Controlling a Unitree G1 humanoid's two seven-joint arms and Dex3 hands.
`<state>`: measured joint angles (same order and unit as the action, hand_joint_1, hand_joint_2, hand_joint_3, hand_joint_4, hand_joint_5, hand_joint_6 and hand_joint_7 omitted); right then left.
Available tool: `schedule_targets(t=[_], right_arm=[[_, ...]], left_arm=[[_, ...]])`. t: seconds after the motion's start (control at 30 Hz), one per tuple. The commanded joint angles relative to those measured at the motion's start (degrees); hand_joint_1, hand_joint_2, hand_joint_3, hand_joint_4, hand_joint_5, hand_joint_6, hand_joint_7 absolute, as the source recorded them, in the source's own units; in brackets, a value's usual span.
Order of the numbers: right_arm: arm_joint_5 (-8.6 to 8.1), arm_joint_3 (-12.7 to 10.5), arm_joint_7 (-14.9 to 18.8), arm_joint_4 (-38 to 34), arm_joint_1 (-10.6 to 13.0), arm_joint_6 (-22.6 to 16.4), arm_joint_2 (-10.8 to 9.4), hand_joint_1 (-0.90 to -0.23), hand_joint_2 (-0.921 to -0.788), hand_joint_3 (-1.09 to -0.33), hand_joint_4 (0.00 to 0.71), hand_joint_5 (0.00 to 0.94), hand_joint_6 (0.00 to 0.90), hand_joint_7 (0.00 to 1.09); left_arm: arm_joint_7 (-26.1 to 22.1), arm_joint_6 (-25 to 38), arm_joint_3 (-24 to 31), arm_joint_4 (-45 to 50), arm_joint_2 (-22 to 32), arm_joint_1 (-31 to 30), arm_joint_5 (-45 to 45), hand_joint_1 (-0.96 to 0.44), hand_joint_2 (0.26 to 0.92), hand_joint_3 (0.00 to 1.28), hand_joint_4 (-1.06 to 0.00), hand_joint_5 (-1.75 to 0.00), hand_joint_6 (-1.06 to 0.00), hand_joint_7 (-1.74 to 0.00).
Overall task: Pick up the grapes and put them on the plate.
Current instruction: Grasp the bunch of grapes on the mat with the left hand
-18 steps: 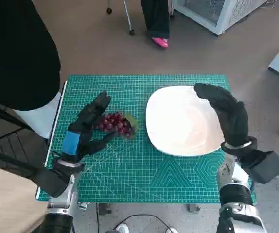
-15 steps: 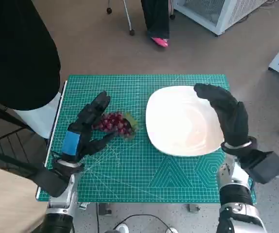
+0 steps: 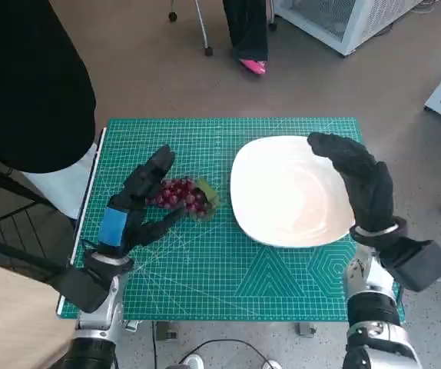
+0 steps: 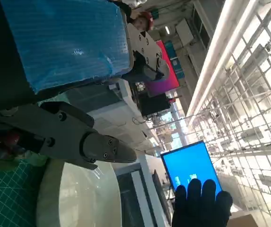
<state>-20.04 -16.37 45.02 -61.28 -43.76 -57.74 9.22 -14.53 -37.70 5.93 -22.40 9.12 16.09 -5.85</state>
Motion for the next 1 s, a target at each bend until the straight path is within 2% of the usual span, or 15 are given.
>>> schedule_targets(t=[0.03,1.0], right_arm=[[0.21,-0.19,0.08,-0.68,1.17,-0.05,0.49,-0.480,-0.921,-0.550,0.256,0.001,0.238,0.00],[0.18,-0.45,0.20,-0.83,0.83,-0.19,0.39,-0.482,-0.921,-0.550,0.257,0.000,0.232,0.00]], left_arm=[[0.09,-0.92,0.00,-0.38,0.44,-0.55,0.45,-0.40,0.921,0.07,-0.39,0.00,-0.43,0.00],[0.29,-1.09,0.09,-0.75,0.86,-0.23,0.43,-0.40,0.921,0.08,-0.39,0.00,-0.43,0.00]])
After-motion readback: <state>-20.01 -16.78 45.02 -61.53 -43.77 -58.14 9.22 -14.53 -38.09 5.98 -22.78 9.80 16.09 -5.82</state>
